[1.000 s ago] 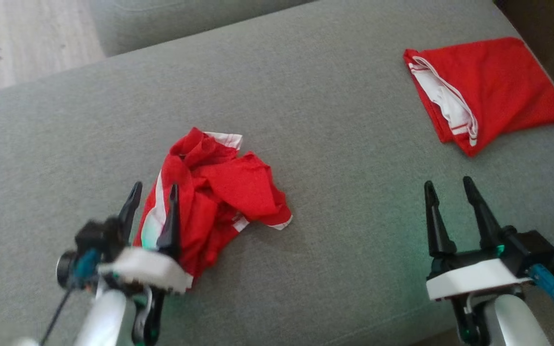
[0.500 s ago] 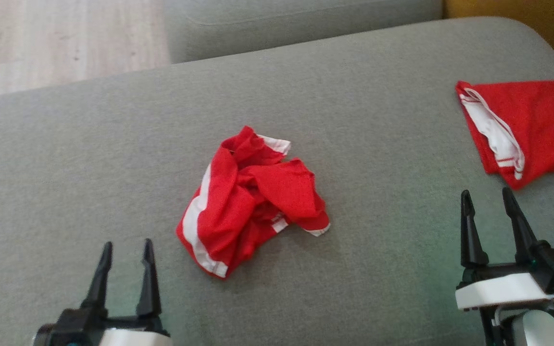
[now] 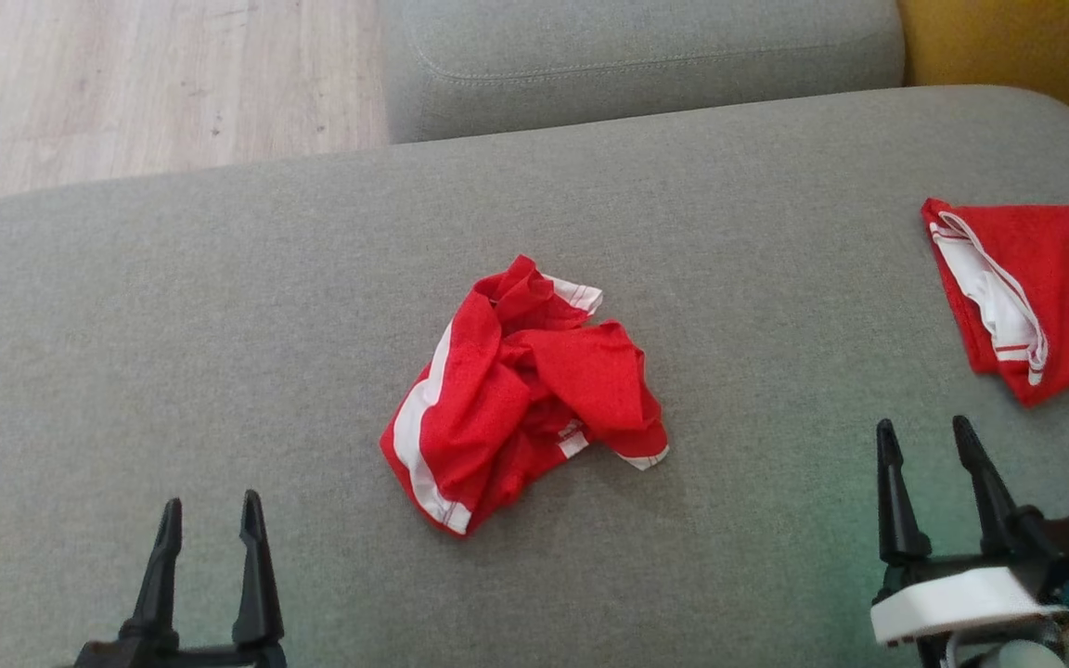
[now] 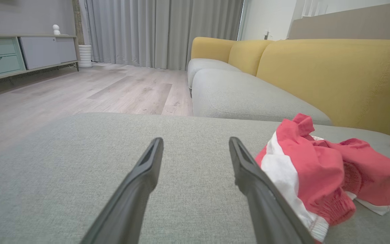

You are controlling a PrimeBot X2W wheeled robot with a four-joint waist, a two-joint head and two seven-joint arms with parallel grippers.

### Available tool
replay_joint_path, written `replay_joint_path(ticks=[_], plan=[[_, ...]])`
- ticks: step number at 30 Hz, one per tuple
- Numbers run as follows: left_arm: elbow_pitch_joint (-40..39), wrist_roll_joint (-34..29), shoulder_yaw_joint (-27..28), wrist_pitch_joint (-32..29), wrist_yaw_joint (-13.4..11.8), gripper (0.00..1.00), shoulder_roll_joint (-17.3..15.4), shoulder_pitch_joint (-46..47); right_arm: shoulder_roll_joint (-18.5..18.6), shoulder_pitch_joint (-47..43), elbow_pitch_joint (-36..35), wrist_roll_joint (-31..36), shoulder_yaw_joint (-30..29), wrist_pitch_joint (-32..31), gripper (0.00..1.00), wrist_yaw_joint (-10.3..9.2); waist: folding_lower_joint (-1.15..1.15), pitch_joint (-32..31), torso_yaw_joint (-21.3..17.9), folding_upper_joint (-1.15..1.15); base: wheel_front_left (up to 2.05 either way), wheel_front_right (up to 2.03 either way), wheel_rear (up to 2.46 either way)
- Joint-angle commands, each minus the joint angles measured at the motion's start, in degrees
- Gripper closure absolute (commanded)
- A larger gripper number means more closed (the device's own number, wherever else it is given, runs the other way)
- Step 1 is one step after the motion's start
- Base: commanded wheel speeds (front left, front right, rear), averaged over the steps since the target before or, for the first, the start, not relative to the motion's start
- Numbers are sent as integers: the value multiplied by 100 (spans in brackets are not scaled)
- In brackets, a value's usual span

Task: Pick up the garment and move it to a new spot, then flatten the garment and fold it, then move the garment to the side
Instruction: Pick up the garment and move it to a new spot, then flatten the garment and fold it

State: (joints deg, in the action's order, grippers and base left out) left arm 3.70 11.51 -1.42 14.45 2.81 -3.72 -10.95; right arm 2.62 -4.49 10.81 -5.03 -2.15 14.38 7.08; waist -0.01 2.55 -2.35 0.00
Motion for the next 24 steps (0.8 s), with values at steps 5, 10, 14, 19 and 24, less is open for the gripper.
replay_joint_path(ticks=[5, 10, 14, 19, 24], plan=[[-221, -98, 260, 54, 82, 0, 66, 69, 26, 116, -124, -48, 200, 62, 0, 41, 1, 2, 50, 0, 0, 0, 0], [-227, -105, 325, 54, 134, 0, 80, 80, 26, 134, -108, -71, 249, 62, 0, 41, 1, 7, 82, 0, 0, 0, 0], [-224, -63, 335, 54, 136, 0, 82, 88, 26, 150, -98, -84, 282, 62, 0, 41, 1, 24, 77, 0, 0, 0, 0], [-245, -42, 329, 54, 116, 0, 83, 99, 26, 179, -102, -98, 316, 62, 0, 41, 1, 73, 61, 0, 0, 0, 0], [-231, -31, 328, 54, 117, 0, 83, 127, 26, 206, -126, -114, 328, 62, 0, 41, 1, 94, 46, 0, 0, 0, 0]])
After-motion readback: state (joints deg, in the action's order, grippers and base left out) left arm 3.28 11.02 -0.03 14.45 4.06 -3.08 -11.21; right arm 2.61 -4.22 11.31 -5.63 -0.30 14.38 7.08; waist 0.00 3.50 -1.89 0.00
